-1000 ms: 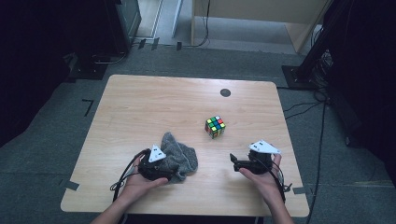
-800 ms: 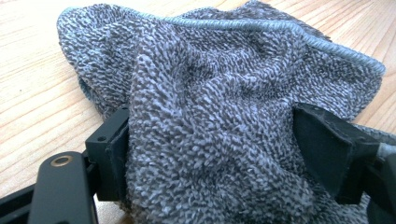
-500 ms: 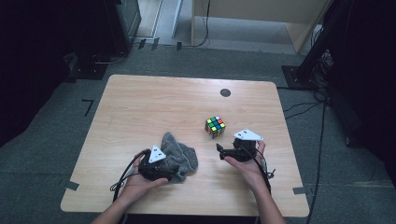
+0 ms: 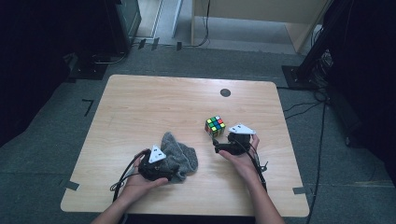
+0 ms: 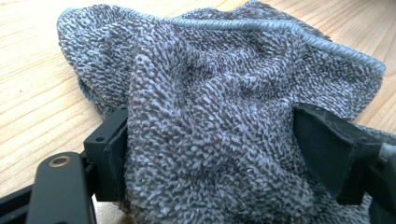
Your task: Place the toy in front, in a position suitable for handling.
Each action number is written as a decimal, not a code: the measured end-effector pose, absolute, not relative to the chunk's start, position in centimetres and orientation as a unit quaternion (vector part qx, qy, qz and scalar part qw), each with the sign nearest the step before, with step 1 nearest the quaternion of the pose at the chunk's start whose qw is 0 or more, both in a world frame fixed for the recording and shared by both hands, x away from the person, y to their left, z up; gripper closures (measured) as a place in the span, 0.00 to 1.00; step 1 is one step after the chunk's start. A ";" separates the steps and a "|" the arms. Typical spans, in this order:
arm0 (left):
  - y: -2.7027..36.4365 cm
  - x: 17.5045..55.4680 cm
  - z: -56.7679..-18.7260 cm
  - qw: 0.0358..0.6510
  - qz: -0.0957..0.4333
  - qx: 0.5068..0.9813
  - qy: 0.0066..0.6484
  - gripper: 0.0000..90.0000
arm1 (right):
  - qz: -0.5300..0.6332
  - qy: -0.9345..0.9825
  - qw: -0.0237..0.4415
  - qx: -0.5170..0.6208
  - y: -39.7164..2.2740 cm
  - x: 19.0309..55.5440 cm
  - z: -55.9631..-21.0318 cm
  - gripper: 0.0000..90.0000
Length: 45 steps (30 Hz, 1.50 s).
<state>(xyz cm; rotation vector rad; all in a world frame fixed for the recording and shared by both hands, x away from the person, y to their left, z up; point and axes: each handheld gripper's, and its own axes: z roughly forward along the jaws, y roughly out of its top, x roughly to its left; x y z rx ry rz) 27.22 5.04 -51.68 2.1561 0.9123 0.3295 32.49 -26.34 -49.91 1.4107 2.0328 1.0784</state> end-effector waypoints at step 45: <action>5.0 27.2 -51.7 0.376 0.134 0.845 0.355 0.22 | 0.360 0.746 0.231 0.510 -24.3 36.0 -51.7 0.39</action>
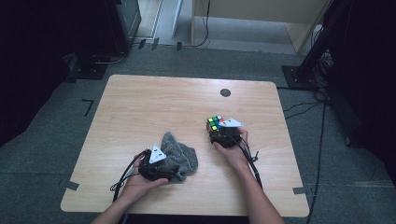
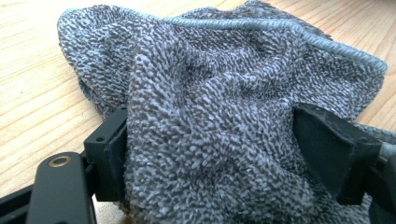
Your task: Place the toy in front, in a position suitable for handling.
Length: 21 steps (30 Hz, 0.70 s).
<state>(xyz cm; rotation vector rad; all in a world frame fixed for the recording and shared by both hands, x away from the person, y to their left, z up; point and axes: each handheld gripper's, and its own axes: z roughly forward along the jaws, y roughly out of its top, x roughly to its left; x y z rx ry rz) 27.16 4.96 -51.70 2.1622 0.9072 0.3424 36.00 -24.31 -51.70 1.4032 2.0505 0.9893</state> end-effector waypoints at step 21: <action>4.6 27.0 -51.6 0.370 0.151 0.846 0.354 0.29 | 0.404 0.759 0.222 0.460 -25.8 29.5 -47.5 0.39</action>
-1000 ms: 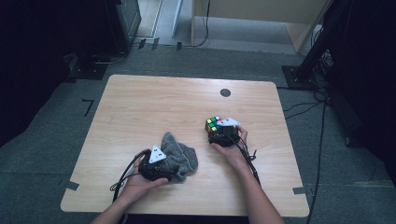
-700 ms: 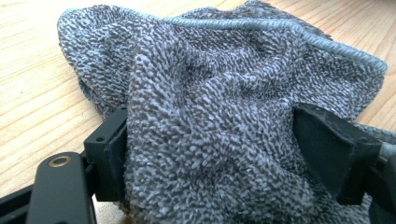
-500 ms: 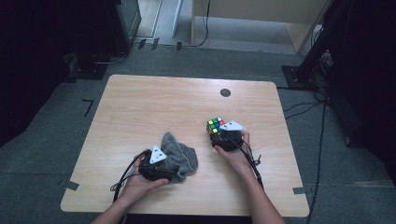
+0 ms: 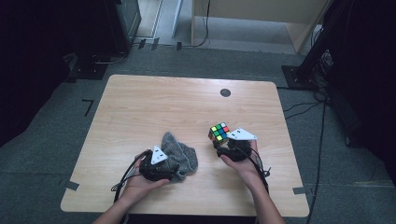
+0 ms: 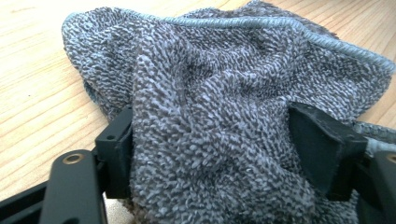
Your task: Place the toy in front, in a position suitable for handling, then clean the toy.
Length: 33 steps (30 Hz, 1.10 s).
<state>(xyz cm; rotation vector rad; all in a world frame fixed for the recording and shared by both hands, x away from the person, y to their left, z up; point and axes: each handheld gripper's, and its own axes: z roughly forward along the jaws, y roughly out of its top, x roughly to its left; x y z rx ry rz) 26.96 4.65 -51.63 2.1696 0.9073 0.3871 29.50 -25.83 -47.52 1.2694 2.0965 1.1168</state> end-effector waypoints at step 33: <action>5.8 28.1 -42.5 0.591 0.038 0.753 0.287 0.80 | 0.426 0.827 0.181 0.319 -23.3 24.5 -46.9 0.39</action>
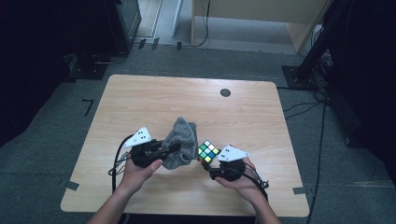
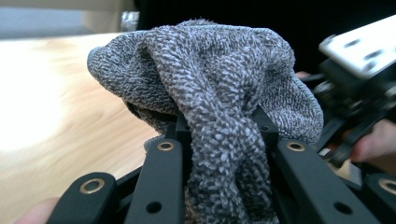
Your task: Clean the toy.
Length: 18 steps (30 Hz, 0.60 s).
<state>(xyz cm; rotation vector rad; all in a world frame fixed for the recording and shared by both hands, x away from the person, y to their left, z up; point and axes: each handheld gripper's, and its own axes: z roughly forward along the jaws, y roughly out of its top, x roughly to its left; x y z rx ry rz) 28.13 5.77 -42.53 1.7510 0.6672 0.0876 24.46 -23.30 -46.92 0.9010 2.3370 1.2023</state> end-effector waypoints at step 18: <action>1.4 29.0 -44.7 0.509 -0.033 0.795 0.328 0.57 | 0.391 0.841 0.235 0.291 -20.6 23.5 -47.6 0.39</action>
